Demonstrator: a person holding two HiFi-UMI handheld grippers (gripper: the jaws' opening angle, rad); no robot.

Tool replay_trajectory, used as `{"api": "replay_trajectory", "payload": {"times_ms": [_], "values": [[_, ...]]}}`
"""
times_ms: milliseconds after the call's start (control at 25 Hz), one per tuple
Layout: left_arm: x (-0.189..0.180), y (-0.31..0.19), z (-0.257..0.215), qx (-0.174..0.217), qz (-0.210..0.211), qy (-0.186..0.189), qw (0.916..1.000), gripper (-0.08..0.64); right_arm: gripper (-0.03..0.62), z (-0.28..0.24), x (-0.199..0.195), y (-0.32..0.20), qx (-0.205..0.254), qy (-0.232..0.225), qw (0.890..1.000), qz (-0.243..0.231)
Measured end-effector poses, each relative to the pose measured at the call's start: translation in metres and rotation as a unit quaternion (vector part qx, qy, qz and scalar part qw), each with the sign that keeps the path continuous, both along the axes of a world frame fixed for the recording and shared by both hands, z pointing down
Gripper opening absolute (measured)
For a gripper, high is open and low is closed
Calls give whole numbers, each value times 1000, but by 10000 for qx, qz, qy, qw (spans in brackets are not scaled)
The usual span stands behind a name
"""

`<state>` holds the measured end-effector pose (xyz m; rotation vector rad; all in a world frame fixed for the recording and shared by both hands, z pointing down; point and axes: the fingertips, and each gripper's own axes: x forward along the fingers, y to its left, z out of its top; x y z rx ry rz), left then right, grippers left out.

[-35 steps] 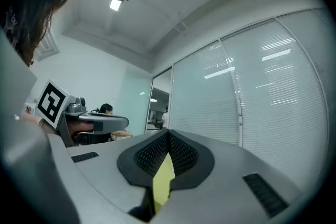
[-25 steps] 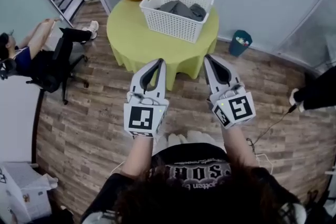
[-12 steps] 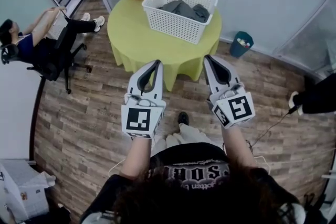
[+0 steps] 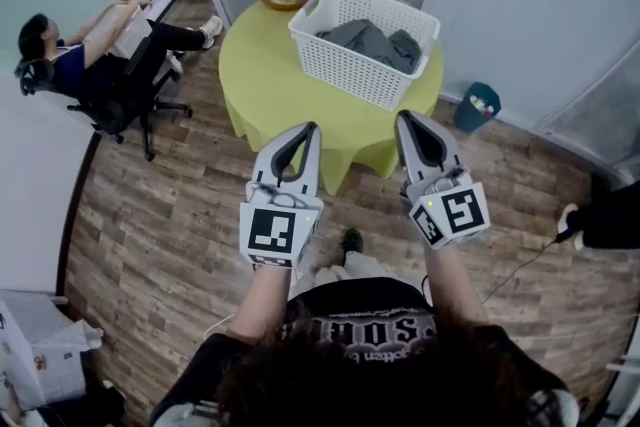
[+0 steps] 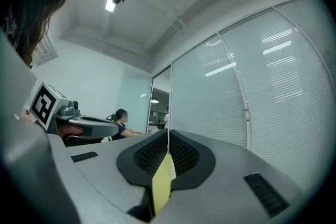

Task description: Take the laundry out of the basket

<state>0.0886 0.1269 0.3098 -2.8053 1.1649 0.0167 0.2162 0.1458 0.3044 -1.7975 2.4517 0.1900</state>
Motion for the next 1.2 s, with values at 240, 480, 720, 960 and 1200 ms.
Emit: {"api": "replay_trajectory", "payload": {"times_ms": [240, 480, 720, 960, 1200], "values": [[10, -48, 1, -88, -159, 10, 9998, -2, 31, 0, 17, -49, -50, -98, 9998, -164], [30, -94, 1, -244, -174, 156, 9994, -2, 29, 1, 28, -94, -249, -43, 9986, -459], [50, -126, -2, -201, -212, 161, 9994, -2, 29, 2, 50, -129, -275, -49, 9985, -474], [60, -147, -5, -139, -275, 139, 9994, -2, 29, 4, 64, -152, -316, -66, 9981, -516], [58, -165, -2, -187, -272, 79, 9994, -2, 29, 7, 68, -172, -374, -111, 9982, -456]]}}
